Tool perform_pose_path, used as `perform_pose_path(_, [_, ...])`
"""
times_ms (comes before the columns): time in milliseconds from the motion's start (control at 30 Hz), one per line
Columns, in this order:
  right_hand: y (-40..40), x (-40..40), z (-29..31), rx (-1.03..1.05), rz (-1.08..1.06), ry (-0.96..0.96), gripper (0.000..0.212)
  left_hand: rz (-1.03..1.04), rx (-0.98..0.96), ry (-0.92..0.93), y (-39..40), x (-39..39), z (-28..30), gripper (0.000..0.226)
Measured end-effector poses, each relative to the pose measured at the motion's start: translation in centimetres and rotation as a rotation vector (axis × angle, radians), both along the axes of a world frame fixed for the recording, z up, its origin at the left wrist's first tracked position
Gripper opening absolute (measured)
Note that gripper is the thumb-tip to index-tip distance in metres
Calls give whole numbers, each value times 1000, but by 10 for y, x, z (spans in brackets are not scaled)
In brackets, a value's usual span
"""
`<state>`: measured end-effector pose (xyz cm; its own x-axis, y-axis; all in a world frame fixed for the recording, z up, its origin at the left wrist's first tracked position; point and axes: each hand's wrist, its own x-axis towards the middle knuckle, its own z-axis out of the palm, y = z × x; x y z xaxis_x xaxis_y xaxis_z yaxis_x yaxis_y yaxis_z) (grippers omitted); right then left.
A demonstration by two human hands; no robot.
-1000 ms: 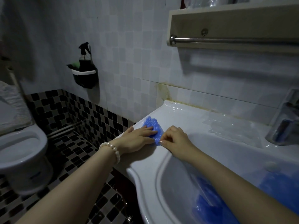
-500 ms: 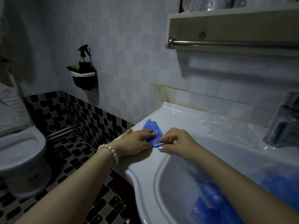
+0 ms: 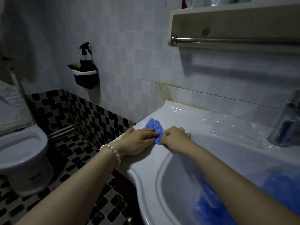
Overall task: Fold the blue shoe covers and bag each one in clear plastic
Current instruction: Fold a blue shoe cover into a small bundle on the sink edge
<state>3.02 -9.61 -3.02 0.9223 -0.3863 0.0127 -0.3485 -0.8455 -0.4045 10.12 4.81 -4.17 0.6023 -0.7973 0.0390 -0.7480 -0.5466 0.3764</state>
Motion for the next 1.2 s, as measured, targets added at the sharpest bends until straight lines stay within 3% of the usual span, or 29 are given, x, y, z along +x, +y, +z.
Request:
perform_pose_path(133, [-4,-8,-11,195,-18,-273,24,4,12,3,0,1,1,41])
perform_pose_path(233, [-13,-18,-22,344,170,-446,24,0,2,9,0,3,0,43])
perform_pose_path(333, [-21,-20,-20,364,247,-394,14,0,1,21,-2,5,-1,43])
perform_pose_path(500, [-9,-12,-13,98,222,-296,8,10,-124,137,0,4,-1,35])
perform_pose_path(600, [-2,-6,-7,52,113,-115,20,-16,-118,83,3,4,-3,33])
perform_pose_path(700, [3,0,-3,12,14,-36,13,-30,-96,-10,2,6,-7,31])
perform_pose_path(800, [4,-5,-12,85,10,-254,17,-24,-95,-25,1,9,-8,34])
perform_pose_path(867, [0,-12,-23,219,120,-453,24,-26,-98,-26,1,9,-8,35])
perform_pose_path(933, [-8,-18,-28,308,244,-516,13,-25,-103,-27,1,9,-8,35])
perform_pose_path(1000, [-12,-18,-23,299,275,-469,7,-24,-107,-20,2,8,-7,34])
perform_pose_path(1067, [-13,-14,-19,139,249,-398,6,-23,-113,6,2,6,-4,32])
perform_pose_path(1200, [-3,-4,-10,-64,123,-151,26,17,-136,39,3,0,3,33])
